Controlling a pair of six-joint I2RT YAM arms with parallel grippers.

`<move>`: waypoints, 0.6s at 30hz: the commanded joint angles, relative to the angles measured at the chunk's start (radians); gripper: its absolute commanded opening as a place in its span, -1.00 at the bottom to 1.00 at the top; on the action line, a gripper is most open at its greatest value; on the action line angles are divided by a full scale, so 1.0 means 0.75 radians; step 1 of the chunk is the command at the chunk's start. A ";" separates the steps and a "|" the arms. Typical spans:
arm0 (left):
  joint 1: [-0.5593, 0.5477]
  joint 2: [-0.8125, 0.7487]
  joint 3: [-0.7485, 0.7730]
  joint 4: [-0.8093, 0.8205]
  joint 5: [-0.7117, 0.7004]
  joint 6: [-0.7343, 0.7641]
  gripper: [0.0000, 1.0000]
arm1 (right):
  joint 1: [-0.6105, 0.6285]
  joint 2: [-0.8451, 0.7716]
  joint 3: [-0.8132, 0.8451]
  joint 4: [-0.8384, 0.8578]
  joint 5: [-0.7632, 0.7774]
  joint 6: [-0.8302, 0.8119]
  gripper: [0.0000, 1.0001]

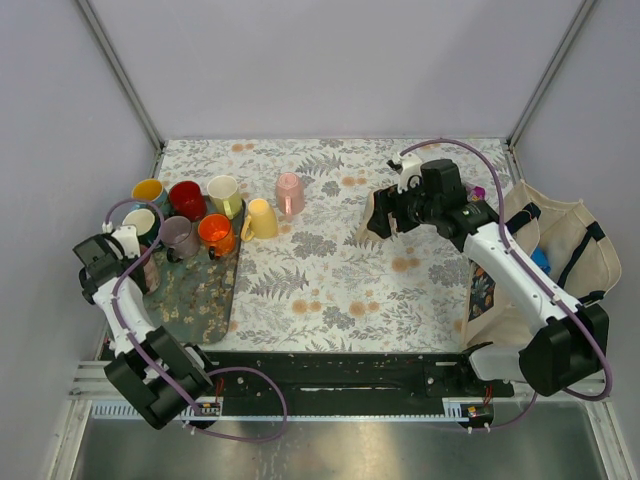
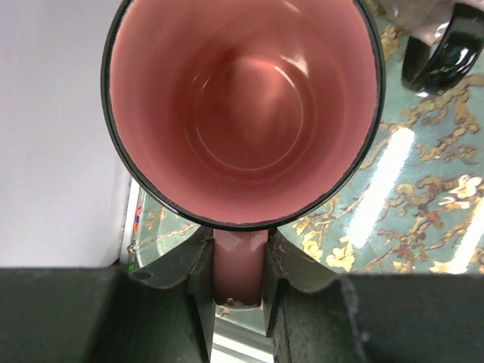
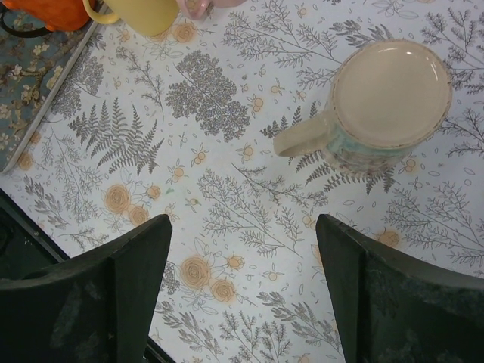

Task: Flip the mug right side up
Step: Move the cup to the tray.

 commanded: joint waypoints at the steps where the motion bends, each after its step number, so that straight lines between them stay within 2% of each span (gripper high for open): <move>1: 0.012 -0.035 -0.004 -0.009 -0.044 0.089 -0.38 | -0.008 -0.077 -0.045 0.061 -0.030 0.046 0.73; 11: 0.015 -0.118 0.020 -0.113 -0.095 0.122 -0.28 | -0.006 -0.104 -0.074 0.065 -0.050 0.081 0.73; 18: 0.015 -0.139 0.047 -0.177 -0.234 0.168 -0.21 | -0.006 -0.061 -0.050 0.092 -0.079 0.132 0.73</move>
